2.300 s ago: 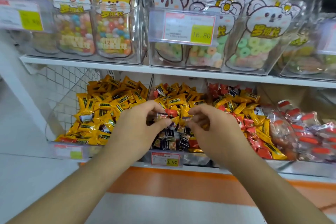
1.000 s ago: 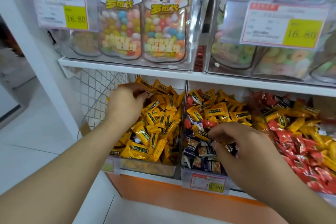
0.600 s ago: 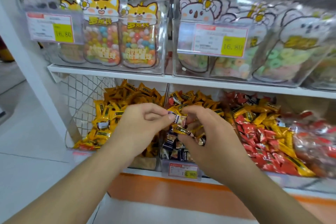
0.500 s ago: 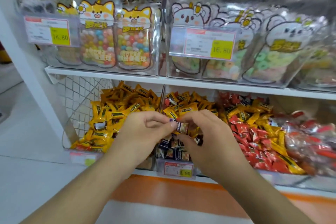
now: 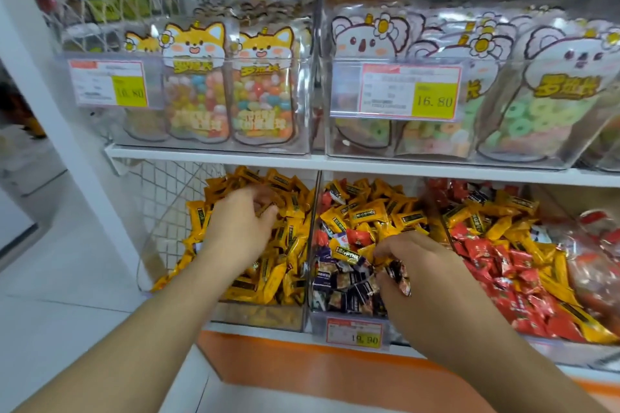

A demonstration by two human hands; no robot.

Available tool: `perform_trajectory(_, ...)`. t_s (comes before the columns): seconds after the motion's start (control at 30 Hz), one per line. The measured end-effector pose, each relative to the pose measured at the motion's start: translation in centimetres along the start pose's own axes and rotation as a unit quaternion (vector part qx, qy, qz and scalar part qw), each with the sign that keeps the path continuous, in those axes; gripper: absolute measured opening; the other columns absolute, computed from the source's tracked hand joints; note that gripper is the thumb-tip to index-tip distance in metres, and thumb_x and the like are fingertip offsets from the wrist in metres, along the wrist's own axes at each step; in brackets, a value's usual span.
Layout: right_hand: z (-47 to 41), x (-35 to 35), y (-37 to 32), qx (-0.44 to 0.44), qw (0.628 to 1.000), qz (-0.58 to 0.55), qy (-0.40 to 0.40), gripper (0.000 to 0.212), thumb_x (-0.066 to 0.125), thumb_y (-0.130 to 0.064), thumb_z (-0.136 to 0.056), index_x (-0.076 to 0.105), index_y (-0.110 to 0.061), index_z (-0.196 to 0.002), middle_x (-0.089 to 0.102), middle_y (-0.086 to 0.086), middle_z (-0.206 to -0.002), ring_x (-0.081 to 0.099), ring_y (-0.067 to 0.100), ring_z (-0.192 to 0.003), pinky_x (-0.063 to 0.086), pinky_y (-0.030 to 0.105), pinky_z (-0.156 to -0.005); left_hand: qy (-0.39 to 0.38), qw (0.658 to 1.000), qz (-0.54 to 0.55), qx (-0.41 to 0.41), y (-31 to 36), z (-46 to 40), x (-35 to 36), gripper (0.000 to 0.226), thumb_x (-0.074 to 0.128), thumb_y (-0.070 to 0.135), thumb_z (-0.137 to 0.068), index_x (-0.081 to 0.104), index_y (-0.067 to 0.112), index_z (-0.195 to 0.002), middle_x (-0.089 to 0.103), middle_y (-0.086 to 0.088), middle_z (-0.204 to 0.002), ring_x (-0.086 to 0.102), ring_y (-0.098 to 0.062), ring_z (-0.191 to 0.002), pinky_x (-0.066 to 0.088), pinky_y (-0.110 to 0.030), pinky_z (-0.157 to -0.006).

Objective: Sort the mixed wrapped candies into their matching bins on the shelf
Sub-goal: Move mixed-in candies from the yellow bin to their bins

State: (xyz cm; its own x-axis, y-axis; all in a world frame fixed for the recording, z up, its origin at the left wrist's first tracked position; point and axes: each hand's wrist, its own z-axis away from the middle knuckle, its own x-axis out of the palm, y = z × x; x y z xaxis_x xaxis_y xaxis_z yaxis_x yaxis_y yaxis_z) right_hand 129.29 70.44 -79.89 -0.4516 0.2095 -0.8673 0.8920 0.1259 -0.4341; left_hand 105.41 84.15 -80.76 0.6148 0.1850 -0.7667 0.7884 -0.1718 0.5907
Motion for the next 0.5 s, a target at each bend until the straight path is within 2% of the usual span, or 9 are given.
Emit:
perform_trajectory(0.07,-0.3,0.3,-0.2,0.004,1.000,-0.010,-0.007,0.027,0.062,-0.026,-0.099,0.063,-0.037,-0.123,0.052,-0.026,-0.124,0.053,-0.002,-0.104,0.045,0.013,-0.079,-0.038,0.996,-0.086,0.004,-1.5,-1.8,0.9,0.038,0.069,0.032,-0.097,0.063,0.027,-0.134,0.071,-0.003,-0.122,0.066,-0.028,-0.112,0.054,-0.035,-0.089)
perform_trajectory(0.13,-0.5,0.5,-0.3,0.000,1.000,-0.016,-0.016,0.026,0.061,-0.025,-0.099,0.064,-0.035,-0.123,0.052,-0.026,-0.121,0.055,-0.001,-0.100,0.047,0.011,-0.075,-0.066,0.987,-0.146,0.013,-2.4,-2.7,1.8,0.048,0.069,0.036,-0.096,0.057,0.031,-0.142,0.068,-0.004,-0.132,0.062,-0.032,-0.120,0.053,-0.042,-0.099)
perform_trajectory(0.23,-1.2,0.9,-0.5,-0.006,1.000,-0.016,-0.020,0.023,0.063,-0.024,-0.098,0.065,-0.034,-0.118,0.056,-0.024,-0.117,0.060,0.004,-0.096,0.055,0.025,-0.079,-0.049,0.983,-0.176,0.034,-2.9,-3.0,2.6,0.044,0.071,0.036,-0.095,0.063,0.030,-0.137,0.070,-0.001,-0.131,0.062,-0.029,-0.122,0.049,-0.043,-0.105)
perform_trajectory(0.3,-1.7,1.2,-0.5,-0.008,1.000,-0.016,-0.025,0.023,0.065,-0.022,-0.096,0.067,-0.033,-0.116,0.058,-0.023,-0.116,0.062,0.004,-0.093,0.056,0.025,-0.080,-0.021,0.990,-0.137,0.039,-3.3,-3.1,2.4,0.040,0.075,0.035,-0.092,0.067,0.028,-0.131,0.073,-0.001,-0.124,0.065,-0.027,-0.117,0.051,-0.040,-0.102)
perform_trajectory(0.4,-2.2,1.8,-0.6,-0.011,0.999,-0.021,-0.033,0.025,0.067,-0.020,-0.094,0.067,-0.032,-0.116,0.059,-0.022,-0.117,0.061,0.003,-0.098,0.052,0.019,-0.081,0.021,0.998,-0.053,0.022,-3.5,-3.2,0.9,0.029,0.073,0.033,-0.094,0.072,0.025,-0.122,0.076,0.000,-0.109,0.069,-0.025,-0.103,0.050,-0.028,-0.080)
perform_trajectory(0.5,-2.3,2.1,-0.7,-0.007,0.999,-0.027,-0.032,0.025,0.068,-0.019,-0.094,0.068,-0.032,-0.115,0.059,-0.022,-0.116,0.060,0.002,-0.098,0.046,0.008,-0.075,0.060,0.998,0.012,-0.008,-3.8,-3.1,-1.0,0.015,0.068,0.032,-0.096,0.074,0.026,-0.109,0.075,0.001,-0.095,0.068,-0.024,-0.089,0.048,-0.029,-0.073)
